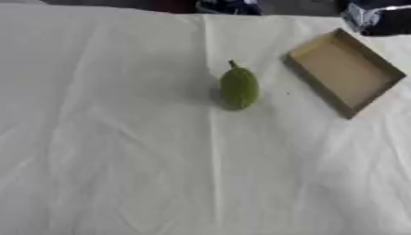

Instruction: Pick up objects on the table and place them in the box.

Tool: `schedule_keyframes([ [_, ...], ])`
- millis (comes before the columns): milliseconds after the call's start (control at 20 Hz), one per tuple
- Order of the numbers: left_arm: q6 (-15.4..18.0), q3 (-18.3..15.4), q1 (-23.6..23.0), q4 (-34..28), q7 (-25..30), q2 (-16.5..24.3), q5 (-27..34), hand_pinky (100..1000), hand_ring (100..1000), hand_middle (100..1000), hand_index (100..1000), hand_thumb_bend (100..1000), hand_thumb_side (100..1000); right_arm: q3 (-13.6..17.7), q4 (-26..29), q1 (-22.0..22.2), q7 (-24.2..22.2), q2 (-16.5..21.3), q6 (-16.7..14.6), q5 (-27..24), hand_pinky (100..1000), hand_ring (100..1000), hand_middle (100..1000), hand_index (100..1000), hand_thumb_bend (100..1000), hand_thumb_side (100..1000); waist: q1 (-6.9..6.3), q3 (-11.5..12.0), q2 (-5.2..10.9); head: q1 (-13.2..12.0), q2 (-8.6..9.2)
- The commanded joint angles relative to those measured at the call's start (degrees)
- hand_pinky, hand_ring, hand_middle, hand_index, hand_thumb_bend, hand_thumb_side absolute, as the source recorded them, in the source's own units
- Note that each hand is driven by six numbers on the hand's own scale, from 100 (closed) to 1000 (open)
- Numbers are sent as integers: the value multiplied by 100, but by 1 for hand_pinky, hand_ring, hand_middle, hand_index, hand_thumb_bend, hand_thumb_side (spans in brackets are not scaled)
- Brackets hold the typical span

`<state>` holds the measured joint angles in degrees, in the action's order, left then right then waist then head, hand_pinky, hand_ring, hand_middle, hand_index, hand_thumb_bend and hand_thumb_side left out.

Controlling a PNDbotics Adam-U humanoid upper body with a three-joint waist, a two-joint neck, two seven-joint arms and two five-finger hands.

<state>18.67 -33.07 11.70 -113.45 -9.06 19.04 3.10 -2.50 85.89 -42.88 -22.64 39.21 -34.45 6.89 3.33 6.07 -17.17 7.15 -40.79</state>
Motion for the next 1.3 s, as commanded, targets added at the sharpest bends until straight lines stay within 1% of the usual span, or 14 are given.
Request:
schedule_keyframes([
  [50, 4, -23, 25, -114, 30, 109, 14, 526, 619, 652, 730, 100, 359, -314, -251, -281, -304, 256, -217, 313, 810, 787, 767, 856, 126, 395, -10, 13, 130, 9, -15],
  [100, 2, -22, 25, -114, 32, 109, 16, 526, 619, 652, 730, 100, 360, -408, -331, -348, -393, 251, -279, 382, 811, 788, 770, 858, 118, 405, -6, 16, 132, 9, -14],
  [300, -2, -20, 23, -114, 41, 109, 21, 527, 619, 652, 730, 100, 360, -695, -596, -534, -754, 203, -453, 490, 818, 804, 786, 871, 147, 424, 3, 21, 139, 8, -13],
  [400, -4, -19, 21, -114, 45, 109, 23, 527, 619, 652, 730, 100, 361, -798, -697, -591, -947, 178, -509, 512, 822, 811, 795, 878, 184, 414, 4, 21, 141, 8, -14],
  [550, -6, -20, 14, -114, 50, 104, 26, 527, 619, 652, 730, 100, 363, -910, -818, -666, -1255, 133, -612, 543, 825, 815, 799, 881, 272, 383, 2, 21, 141, 11, -17],
  [700, -6, -18, 10, -114, 59, 99, 29, 526, 619, 652, 730, 100, 363, -989, -947, -746, -1482, 42, -634, 540, 829, 817, 799, 887, 314, 364, -1, 21, 141, 23, -19],
  [750, -6, -18, 9, -114, 61, 97, 29, 526, 619, 652, 730, 100, 363, -1017, -993, -770, -1550, 7, -614, 532, 833, 817, 795, 886, 330, 341, -1, 22, 140, 25, -19],
  [900, -9, -19, 8, -114, 67, 88, 34, 527, 619, 653, 730, 100, 364, -1168, -1202, -855, -1793, -158, -400, 496, 841, 814, 779, 877, 358, 255, -1, 33, 138, 38, -20],
  [1050, -12, -18, 13, -114, 71, 80, 40, 527, 619, 653, 730, 100, 366, -1269, -1398, -942, -1888, -309, -87, 511, 844, 809, 775, 870, 386, 100, 4, 44, 136, 50, -26],
  [1200, -18, -20, 15, -114, 78, 68, 46, 526, 619, 653, 729, 100, 368, -1316, -1523, -969, -1898, -423, 214, 625, 848, 805, 772, 872, 385, 100, 8, 56, 129, 51, -32],
  [1300, -19, -22, 16, -114, 80, 65, 49, 527, 619, 653, 729, 100, 368, -1334, -1553, -979, -1958, -471, 358, 636, 848, 804, 771, 874, 387, 100, 9, 59, 127, 49, -36],
])
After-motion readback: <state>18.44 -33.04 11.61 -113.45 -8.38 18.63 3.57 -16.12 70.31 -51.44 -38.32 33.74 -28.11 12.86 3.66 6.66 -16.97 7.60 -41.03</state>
